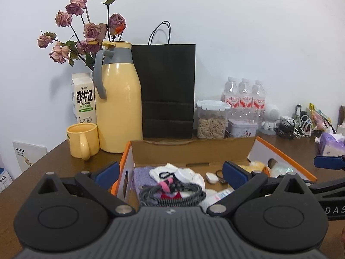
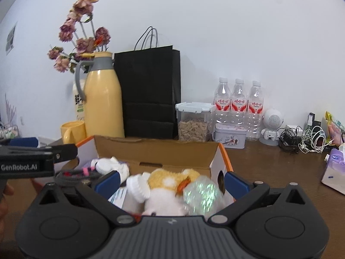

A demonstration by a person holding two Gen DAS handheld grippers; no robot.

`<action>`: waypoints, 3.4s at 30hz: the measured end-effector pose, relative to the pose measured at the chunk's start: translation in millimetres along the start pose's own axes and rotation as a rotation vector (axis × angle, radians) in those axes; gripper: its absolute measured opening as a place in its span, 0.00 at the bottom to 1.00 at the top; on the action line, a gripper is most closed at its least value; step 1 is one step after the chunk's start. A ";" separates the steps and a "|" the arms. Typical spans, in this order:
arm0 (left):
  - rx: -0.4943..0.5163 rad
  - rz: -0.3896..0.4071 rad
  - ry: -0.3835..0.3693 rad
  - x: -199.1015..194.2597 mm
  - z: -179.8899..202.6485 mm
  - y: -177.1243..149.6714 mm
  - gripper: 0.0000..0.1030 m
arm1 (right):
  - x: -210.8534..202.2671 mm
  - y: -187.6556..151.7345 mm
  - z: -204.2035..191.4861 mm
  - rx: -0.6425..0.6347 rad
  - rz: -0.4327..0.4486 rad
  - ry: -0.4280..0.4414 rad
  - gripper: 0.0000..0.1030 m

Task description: Organize objects

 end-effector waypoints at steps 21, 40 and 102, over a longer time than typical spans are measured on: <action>0.048 -0.137 0.015 -32.3 -34.3 -51.6 1.00 | -16.6 -59.5 -32.5 -0.072 -0.197 0.059 1.00; -0.039 -0.202 -0.014 -25.3 -54.9 -78.3 1.00 | 5.2 -62.0 -71.5 -0.042 -0.237 0.151 0.87; 0.002 -0.288 -0.062 -2.7 14.7 -87.5 0.67 | -14.0 -59.4 -24.6 0.065 -0.135 0.113 0.48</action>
Point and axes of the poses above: each gripper's, at about its wrist camera, not at the fingertips, and x roughly the way its jaws point, z to its right, y to its top, the point moved 6 cm from there along x, roughly the way its jaws point, and after that the axes turned 4 degrees about -z, right-handed, at the moved point
